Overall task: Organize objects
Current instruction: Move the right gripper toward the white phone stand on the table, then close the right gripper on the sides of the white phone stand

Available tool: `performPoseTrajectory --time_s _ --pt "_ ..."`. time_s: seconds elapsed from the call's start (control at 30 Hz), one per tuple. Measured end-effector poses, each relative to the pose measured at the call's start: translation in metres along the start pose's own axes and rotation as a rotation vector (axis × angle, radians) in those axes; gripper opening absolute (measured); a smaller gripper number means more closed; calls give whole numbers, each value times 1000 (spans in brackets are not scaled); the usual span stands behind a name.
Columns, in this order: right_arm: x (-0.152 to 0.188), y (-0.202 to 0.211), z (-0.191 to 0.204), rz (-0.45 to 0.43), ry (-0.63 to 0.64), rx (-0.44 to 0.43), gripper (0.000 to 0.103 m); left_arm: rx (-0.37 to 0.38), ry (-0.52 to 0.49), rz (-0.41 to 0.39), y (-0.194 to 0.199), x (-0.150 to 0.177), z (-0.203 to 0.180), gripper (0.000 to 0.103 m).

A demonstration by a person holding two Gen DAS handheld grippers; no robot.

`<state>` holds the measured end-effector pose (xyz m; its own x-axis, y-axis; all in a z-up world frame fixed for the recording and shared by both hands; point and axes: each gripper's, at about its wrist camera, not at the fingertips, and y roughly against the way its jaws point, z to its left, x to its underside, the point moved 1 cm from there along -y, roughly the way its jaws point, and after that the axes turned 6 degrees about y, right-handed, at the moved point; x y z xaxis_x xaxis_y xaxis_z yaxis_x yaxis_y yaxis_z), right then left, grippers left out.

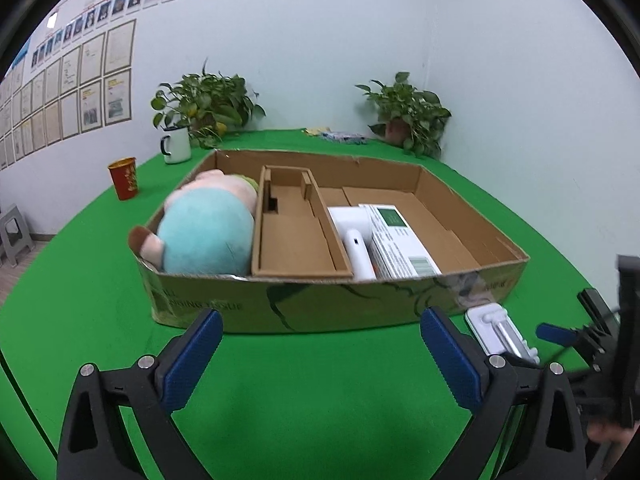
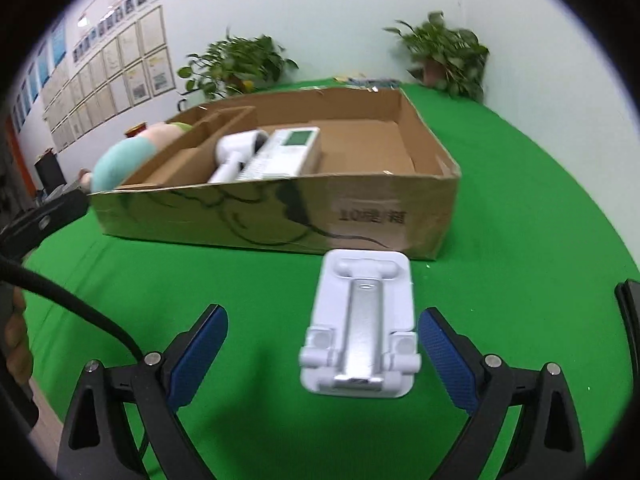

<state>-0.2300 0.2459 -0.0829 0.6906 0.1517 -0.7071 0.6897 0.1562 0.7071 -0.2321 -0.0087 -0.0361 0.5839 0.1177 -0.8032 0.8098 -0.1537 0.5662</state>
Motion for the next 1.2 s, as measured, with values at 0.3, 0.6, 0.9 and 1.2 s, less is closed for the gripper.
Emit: performPoseTrajectory --time_s 0.3,0.6,0.9,1.2 --pt "8 -20 -7 103 23 45 68 37 -8 46 -9 11 -4 100" --pt "18 25 20 -19 37 -81 94 250 43 169 -28 7 -10 100" --pt "23 10 29 10 125 -1 102 543 130 436 -90 22 -51 76" --pt "19 1 19 34 117 -49 102 637 181 545 -121 37 -75 60"
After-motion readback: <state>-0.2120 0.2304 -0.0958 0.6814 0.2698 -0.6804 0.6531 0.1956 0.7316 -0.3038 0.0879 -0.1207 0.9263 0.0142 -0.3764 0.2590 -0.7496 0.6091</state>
